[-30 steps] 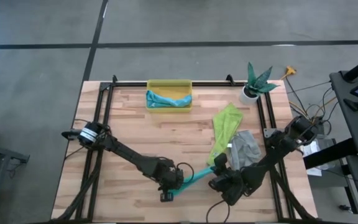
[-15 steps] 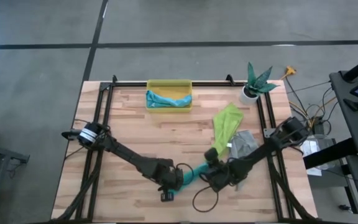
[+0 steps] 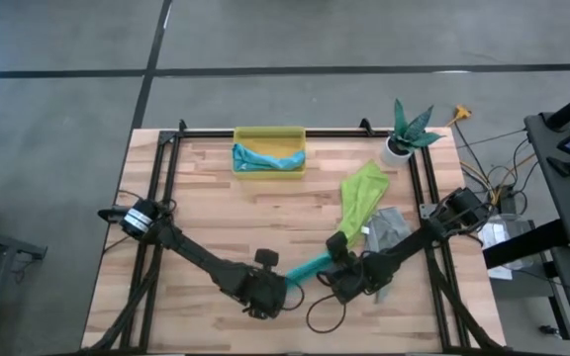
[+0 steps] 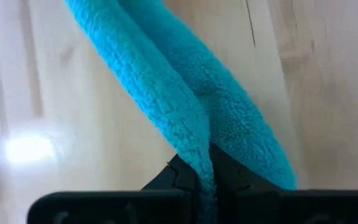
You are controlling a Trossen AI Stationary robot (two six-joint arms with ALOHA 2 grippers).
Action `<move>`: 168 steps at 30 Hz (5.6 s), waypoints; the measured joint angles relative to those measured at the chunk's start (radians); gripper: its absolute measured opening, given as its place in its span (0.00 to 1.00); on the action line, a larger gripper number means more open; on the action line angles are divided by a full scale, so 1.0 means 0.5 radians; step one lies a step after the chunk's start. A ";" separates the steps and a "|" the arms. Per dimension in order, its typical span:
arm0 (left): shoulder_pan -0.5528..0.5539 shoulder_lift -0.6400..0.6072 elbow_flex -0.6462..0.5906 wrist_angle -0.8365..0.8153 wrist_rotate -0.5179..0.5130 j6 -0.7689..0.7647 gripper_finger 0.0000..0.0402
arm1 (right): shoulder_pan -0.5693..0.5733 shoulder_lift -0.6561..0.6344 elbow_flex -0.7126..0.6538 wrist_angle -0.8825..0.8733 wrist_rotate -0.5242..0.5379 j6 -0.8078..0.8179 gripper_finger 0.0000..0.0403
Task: Roll microfiber towels into tight, uniform cylinder then place into a basket
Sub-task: Roll the light blue towel, then put the rolled light blue towel into the yellow bin
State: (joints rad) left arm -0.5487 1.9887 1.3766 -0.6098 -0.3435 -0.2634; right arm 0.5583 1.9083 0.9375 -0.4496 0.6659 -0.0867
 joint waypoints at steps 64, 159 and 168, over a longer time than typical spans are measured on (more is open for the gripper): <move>-0.148 0.338 0.433 -0.837 -0.074 -0.334 0.00 | -0.423 -0.083 0.255 0.671 -1.357 0.416 0.74; -0.519 -0.656 -0.159 -1.836 -2.052 -1.872 0.07 | -0.977 0.339 0.829 0.900 0.152 -1.305 0.03; -0.349 -1.046 -0.174 -1.833 -2.432 -1.872 0.07 | -1.203 0.184 0.839 1.289 -0.021 -1.736 0.03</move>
State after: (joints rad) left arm -0.7231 1.4658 1.2897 -1.5265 -1.5593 -1.1992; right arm -0.0434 2.0004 1.3568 0.1948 0.6552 -0.9547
